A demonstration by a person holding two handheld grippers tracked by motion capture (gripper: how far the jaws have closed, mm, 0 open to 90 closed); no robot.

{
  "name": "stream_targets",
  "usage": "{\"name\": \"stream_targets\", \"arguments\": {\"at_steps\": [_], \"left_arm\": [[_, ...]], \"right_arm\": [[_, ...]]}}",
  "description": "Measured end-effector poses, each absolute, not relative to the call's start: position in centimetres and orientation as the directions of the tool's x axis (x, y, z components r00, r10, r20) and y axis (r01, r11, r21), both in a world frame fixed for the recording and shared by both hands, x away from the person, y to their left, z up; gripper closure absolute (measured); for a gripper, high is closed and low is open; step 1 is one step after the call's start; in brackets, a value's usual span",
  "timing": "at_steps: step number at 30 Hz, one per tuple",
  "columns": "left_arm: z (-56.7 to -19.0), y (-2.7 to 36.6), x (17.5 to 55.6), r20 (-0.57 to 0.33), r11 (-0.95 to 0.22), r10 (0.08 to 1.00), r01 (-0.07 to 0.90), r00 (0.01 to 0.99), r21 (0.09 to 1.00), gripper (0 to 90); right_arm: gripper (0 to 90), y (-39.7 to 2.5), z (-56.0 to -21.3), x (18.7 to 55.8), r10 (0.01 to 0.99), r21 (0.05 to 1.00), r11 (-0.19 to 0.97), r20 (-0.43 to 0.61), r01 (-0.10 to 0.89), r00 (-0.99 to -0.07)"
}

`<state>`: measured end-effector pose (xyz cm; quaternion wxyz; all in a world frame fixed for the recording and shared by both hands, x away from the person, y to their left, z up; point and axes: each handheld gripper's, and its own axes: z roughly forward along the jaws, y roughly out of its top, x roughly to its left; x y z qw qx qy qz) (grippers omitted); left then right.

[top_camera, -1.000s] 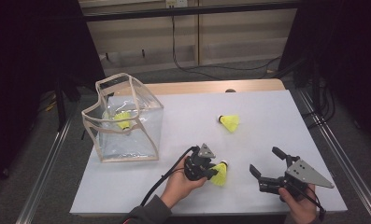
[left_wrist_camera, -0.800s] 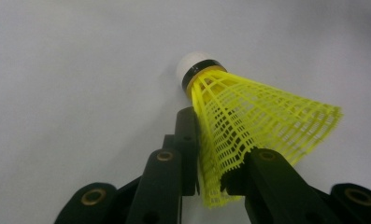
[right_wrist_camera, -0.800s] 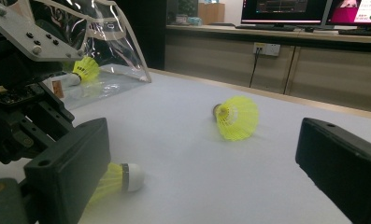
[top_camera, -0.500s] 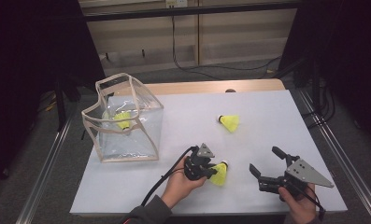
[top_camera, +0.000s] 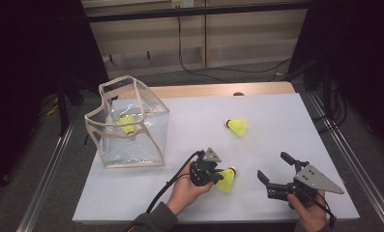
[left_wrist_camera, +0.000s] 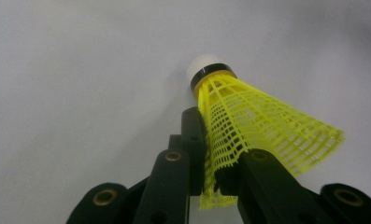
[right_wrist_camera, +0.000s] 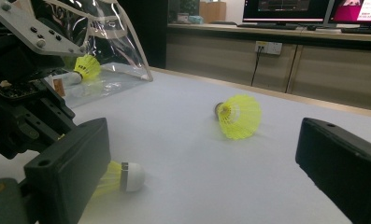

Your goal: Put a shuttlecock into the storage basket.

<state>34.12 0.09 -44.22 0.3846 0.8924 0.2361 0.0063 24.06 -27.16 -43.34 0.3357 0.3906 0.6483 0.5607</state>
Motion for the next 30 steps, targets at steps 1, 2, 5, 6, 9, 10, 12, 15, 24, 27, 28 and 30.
{"name": "stream_targets", "arguments": {"at_steps": [1,2,5,6,9,10,12,15,24,27,28,30], "left_arm": [[-44.2,0.1,34.1,-0.171,-0.592,0.426,0.417,0.888,0.690,85.3],[-44.2,0.1,34.1,-0.169,-0.594,0.426,0.416,0.889,0.689,85.6],[-44.0,0.1,33.9,-0.167,-0.598,0.433,0.421,0.886,0.682,87.6],[-44.0,0.1,33.9,-0.182,-0.594,0.425,0.425,0.887,0.683,87.7],[-43.9,0.2,33.9,-0.196,-0.590,0.431,0.440,0.881,0.677,88.1],[-43.8,0.3,34.0,-0.198,-0.597,0.426,0.439,0.883,0.672,88.1],[-43.7,0.3,34.0,-0.203,-0.593,0.425,0.440,0.882,0.674,88.2],[-43.5,0.5,34.0,-0.209,-0.592,0.423,0.443,0.882,0.673,88.3],[-42.5,1.2,34.3,-0.249,-0.565,0.422,0.467,0.872,0.680,88.3],[-42.2,1.4,34.4,-0.256,-0.563,0.417,0.469,0.872,0.680,88.3],[-42.0,1.5,34.4,-0.258,-0.559,0.417,0.470,0.871,0.683,88.3],[-41.8,1.6,34.4,-0.263,-0.556,0.415,0.471,0.871,0.685,88.3]], "right_arm": [[3.0,-27.2,-43.3,24.1,0.885,0.990,0.065,0.001,0.127,-0.466],[3.0,-27.1,-43.3,24.0,0.885,0.990,0.067,0.000,0.127,-0.465],[3.0,-27.1,-43.2,24.0,0.882,0.990,0.070,-0.002,0.125,-0.470],[3.0,-27.1,-43.2,24.0,0.882,0.990,0.067,-0.001,0.124,-0.471],[3.0,-27.1,-43.2,24.0,0.883,0.990,0.069,-0.002,0.125,-0.470],[3.0,-27.1,-43.2,24.0,0.883,0.990,0.070,-0.003,0.125,-0.470],[3.0,-27.0,-43.2,24.0,0.883,0.990,0.071,-0.005,0.123,-0.470],[3.0,-26.9,-43.1,24.0,0.882,0.990,0.072,-0.006,0.123,-0.472],[3.0,-26.9,-43.2,24.0,0.880,0.990,0.070,-0.002,0.126,-0.474],[3.0,-27.0,-43.2,24.0,0.881,0.990,0.069,-0.002,0.125,-0.472],[3.0,-27.0,-43.2,24.1,0.882,0.990,0.070,-0.003,0.125,-0.471],[3.0,-27.0,-43.2,24.1,0.882,0.990,0.069,-0.003,0.123,-0.471]]}}
